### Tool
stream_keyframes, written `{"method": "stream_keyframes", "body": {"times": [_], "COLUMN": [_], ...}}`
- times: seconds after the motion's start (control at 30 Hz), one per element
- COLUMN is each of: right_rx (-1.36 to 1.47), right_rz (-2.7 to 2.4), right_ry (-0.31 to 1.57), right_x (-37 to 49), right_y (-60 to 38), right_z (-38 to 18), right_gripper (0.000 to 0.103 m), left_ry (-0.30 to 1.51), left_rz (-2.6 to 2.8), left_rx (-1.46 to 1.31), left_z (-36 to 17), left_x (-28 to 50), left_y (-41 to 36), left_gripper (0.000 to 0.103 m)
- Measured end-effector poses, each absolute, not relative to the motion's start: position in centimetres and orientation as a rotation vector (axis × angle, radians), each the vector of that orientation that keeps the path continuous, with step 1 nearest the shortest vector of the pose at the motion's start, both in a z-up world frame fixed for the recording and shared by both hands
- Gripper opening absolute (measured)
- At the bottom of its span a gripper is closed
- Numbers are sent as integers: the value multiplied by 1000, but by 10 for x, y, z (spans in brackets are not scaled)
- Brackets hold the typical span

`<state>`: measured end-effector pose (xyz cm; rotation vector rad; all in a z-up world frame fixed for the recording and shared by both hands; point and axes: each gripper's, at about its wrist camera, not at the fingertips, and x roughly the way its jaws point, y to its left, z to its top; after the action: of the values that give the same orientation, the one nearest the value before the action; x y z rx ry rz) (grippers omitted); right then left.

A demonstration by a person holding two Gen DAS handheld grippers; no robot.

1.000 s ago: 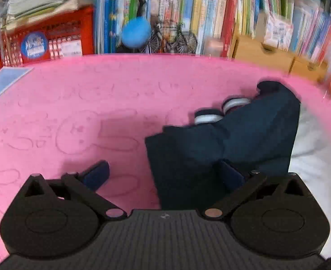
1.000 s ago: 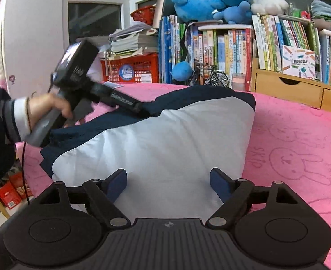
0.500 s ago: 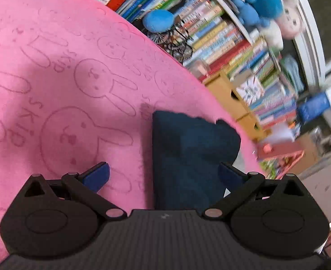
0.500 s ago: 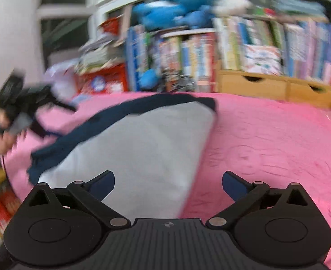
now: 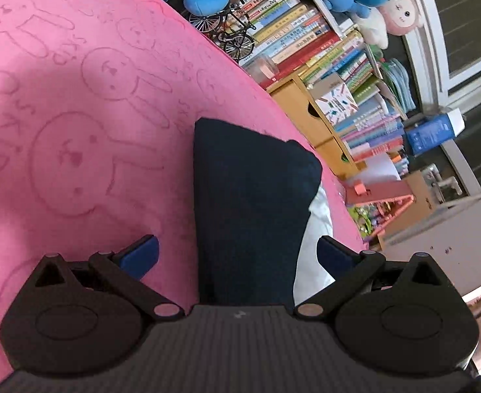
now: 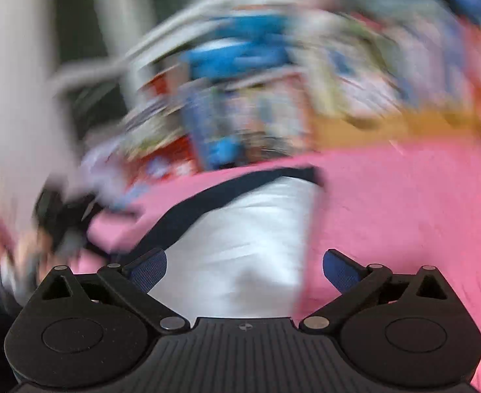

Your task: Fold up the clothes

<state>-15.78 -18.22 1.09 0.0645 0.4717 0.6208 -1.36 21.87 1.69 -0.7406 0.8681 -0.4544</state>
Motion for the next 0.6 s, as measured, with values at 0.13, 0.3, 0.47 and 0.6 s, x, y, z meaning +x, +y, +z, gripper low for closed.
{"method": "stream_keyframes", "body": {"times": [0.13, 0.3, 0.47, 0.6], "right_rx": [-311, -515, -761, -886], "right_rz": [743, 740, 697, 669], "right_ry": [398, 423, 297, 195], "right_x": [-194, -195, -203, -208], "right_y": [-96, -39, -1, 23], "right_z": [6, -17, -35, -46], "right_gripper": [103, 103, 103, 102], "left_ry": [861, 831, 831, 808], "left_rz": [-432, -403, -454, -644], "left_rx": [-674, -552, -602, -886], "left_z": [23, 35, 34, 22], "left_x": [-33, -63, -75, -71], "left_y": [223, 228, 232, 244], "left_gripper": [103, 103, 103, 103]}}
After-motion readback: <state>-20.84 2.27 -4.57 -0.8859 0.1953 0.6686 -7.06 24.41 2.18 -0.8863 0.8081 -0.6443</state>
